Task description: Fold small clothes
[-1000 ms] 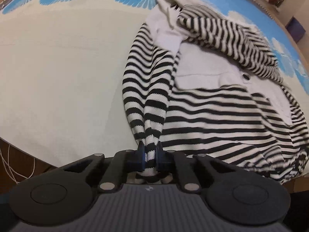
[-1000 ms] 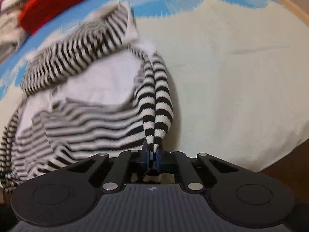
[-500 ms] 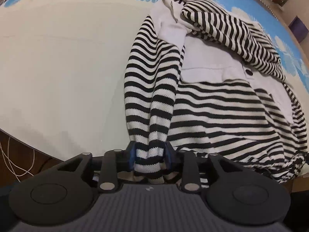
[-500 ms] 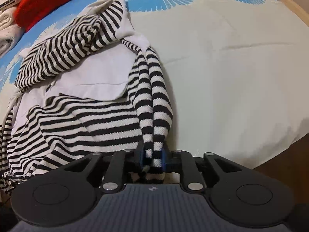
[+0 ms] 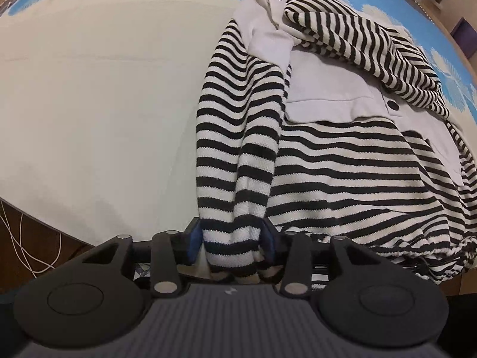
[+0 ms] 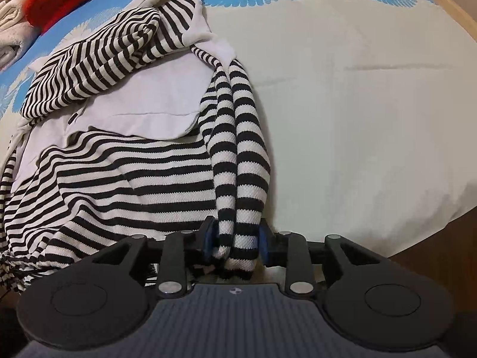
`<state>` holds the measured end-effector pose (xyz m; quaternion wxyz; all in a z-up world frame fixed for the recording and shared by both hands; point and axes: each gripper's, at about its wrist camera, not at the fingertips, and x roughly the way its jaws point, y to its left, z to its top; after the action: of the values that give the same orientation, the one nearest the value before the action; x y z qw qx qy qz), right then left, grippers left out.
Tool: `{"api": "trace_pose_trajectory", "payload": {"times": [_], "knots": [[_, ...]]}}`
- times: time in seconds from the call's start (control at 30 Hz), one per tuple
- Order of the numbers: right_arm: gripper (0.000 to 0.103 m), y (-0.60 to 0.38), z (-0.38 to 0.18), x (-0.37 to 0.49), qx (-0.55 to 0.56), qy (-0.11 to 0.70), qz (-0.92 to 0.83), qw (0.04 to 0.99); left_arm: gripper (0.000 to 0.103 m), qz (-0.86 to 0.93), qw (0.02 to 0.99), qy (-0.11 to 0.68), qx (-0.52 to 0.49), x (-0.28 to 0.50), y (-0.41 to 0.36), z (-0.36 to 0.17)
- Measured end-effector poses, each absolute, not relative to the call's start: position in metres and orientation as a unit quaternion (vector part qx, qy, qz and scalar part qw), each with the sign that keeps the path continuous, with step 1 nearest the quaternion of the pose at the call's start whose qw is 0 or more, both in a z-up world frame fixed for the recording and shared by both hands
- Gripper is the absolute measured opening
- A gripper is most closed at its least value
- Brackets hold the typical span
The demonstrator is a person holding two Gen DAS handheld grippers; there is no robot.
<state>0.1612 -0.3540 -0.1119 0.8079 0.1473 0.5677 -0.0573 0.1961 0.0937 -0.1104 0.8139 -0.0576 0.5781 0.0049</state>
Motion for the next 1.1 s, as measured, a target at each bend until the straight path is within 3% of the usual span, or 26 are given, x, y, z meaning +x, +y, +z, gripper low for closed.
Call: {"api": "trace_pose_trajectory", "payload": {"times": [0.07, 0.37, 0.57, 0.83, 1.1], "knots": [[0.021, -0.353, -0.112, 0.162, 0.147, 0.567, -0.053, 0.809, 0.037, 0.001, 0.815, 0.577, -0.054, 0.196, 0.092, -0.11], [0.018, -0.352, -0.111, 0.161, 0.136, 0.565, -0.044, 0.813, 0.021, -0.008, 0.819, 0.572, -0.047, 0.196, 0.087, -0.109], [0.008, -0.352, -0.105, 0.159, 0.137, 0.552, -0.041, 0.821, 0.01, -0.012, 0.827, 0.561, -0.041, 0.194, 0.085, -0.104], [0.006, -0.362, -0.066, 0.15, 0.169, 0.471, -0.029, 0.865, 0.007, -0.015, 0.863, 0.503, -0.036, 0.179, 0.079, -0.073], [0.006, -0.379, 0.023, 0.115, 0.161, 0.366, 0.026, 0.916, 0.006, -0.032, 0.904, 0.418, -0.081, 0.139, 0.086, 0.018]]}}
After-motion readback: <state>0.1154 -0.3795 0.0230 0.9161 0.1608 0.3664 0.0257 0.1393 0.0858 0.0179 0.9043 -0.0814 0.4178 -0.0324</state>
